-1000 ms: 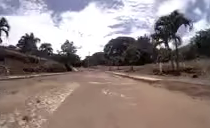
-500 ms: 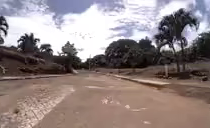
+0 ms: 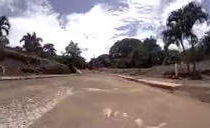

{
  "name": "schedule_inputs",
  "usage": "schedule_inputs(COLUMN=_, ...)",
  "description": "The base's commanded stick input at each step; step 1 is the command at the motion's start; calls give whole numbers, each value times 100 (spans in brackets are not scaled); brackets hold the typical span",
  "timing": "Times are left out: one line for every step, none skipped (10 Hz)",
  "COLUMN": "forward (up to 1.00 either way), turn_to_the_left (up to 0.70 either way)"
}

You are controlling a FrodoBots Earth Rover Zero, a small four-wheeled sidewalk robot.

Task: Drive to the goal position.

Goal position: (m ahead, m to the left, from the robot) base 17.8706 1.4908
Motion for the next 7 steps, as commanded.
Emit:
schedule_inputs(forward=100, turn_to_the_left=-11)
schedule_inputs(forward=100, turn_to_the_left=-24)
schedule_inputs(forward=100, turn_to_the_left=-10)
schedule_inputs(forward=100, turn_to_the_left=0)
schedule_inputs(forward=100, turn_to_the_left=0)
schedule_inputs(forward=100, turn_to_the_left=-4)
schedule_inputs(forward=100, turn_to_the_left=-19)
